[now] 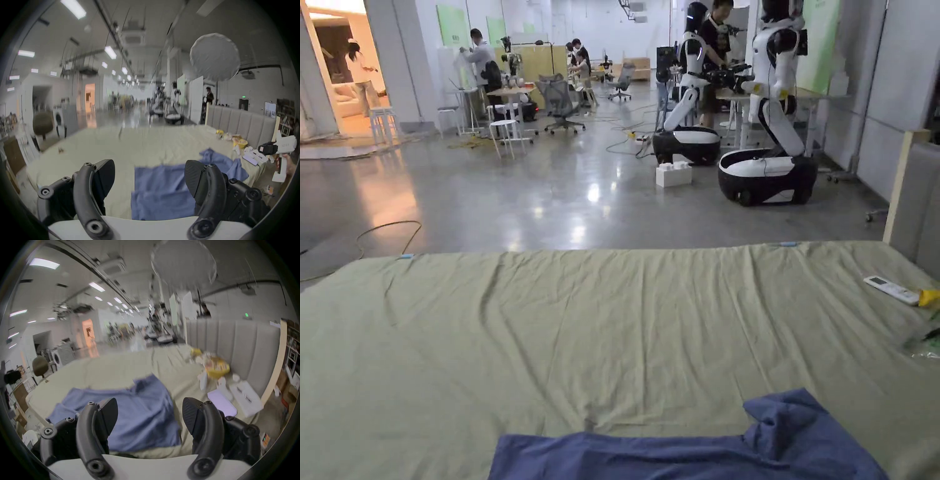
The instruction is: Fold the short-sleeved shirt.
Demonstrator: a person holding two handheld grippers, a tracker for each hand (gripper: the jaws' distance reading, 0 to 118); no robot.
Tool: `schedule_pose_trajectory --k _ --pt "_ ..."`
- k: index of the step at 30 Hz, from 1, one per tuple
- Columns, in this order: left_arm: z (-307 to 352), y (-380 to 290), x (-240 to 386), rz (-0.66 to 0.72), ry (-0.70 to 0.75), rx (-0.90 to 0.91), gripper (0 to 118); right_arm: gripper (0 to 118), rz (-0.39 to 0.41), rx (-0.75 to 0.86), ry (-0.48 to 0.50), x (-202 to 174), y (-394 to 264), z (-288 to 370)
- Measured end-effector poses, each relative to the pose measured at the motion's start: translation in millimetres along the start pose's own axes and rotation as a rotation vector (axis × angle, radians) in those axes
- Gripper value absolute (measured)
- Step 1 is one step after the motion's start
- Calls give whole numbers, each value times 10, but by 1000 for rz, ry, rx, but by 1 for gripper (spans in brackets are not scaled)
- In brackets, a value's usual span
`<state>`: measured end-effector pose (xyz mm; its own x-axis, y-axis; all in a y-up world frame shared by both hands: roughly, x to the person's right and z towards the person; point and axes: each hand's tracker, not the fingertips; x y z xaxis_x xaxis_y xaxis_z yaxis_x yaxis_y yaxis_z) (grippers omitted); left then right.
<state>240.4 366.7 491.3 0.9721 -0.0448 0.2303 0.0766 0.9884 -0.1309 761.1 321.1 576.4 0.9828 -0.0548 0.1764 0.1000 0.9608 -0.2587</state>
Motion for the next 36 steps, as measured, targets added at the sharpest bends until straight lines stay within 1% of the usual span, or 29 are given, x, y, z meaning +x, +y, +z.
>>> schedule_pose_trajectory --k 2,3,5,6,7,8,9,10,11,12,13,14,16,18,19,22,24,25,28,29,30,31,32,34,35,36 --pt "151 205 181 -37 35 58 89 85 61 106 36 -199 210 198" --pt "192 247 244 -40 48 76 89 85 76 131 52 -271 259 251" --pt "311 273 367 -32 34 101 88 85 138 193 95 -432 388 359" --pt "363 261 412 -31 16 104 87 82 106 146 144 -474 377 348" --pt "400 248 451 -29 4 96 82 75 80 125 178 -534 368 359" --pt "409 241 491 -3 -8 57 66 55 91 139 172 -602 371 375" --pt "416 223 518 18 -4 26 47 36 94 140 170 -658 368 380" --pt "426 207 536 28 -13 1 24 16 88 136 170 -699 343 351" --pt "431 186 526 10 -36 -8 10 8 90 135 167 -745 330 342" --pt "455 178 537 -4 -26 -2 9 7 100 137 170 -779 343 331" --pt "461 188 549 -13 -12 -9 3 2 88 115 172 -805 338 312" --pt "468 197 554 -16 22 -14 0 1 74 104 166 -823 323 289" --pt "471 208 500 1 34 -3 0 0 69 125 175 -840 346 272" --pt "455 241 436 45 19 3 0 0 10 89 186 -823 321 240" --pt "438 245 401 63 18 8 0 0 22 106 183 -819 328 230" --pt "284 229 347 59 24 -20 0 0 -6 83 184 -786 301 171" --pt "85 169 298 72 4 -88 0 0 -22 54 187 -757 247 108" --pt "-65 124 256 103 -22 -134 0 0 -32 35 185 -743 203 73" --pt "-547 -89 143 194 -56 -196 0 0 -51 -37 184 -680 43 -29" --pt "-731 -149 109 191 -77 -223 7 0 -49 -60 180 -665 5 -54" --pt "-976 -227 71 184 -82 -263 7 0 -41 -83 173 -660 -31 -74" --pt "-1242 -328 22 160 -100 -289 11 0 -34 -104 165 -643 -72 -102" --pt "-1490 -400 -22 154 -126 -334 20 0 -33 -121 158 -626 -105 -128" --pt "-2108 -572 -136 191 -145 -425 53 0 -51 -164 152 -585 -175 -200" --pt "-2366 -664 -191 213 -140 -441 63 0 -59 -184 148 -566 -208 -238" --pt "-2669 -754 -248 227 -132 -489 64 0 -62 -206 132 -548 -247 -285"
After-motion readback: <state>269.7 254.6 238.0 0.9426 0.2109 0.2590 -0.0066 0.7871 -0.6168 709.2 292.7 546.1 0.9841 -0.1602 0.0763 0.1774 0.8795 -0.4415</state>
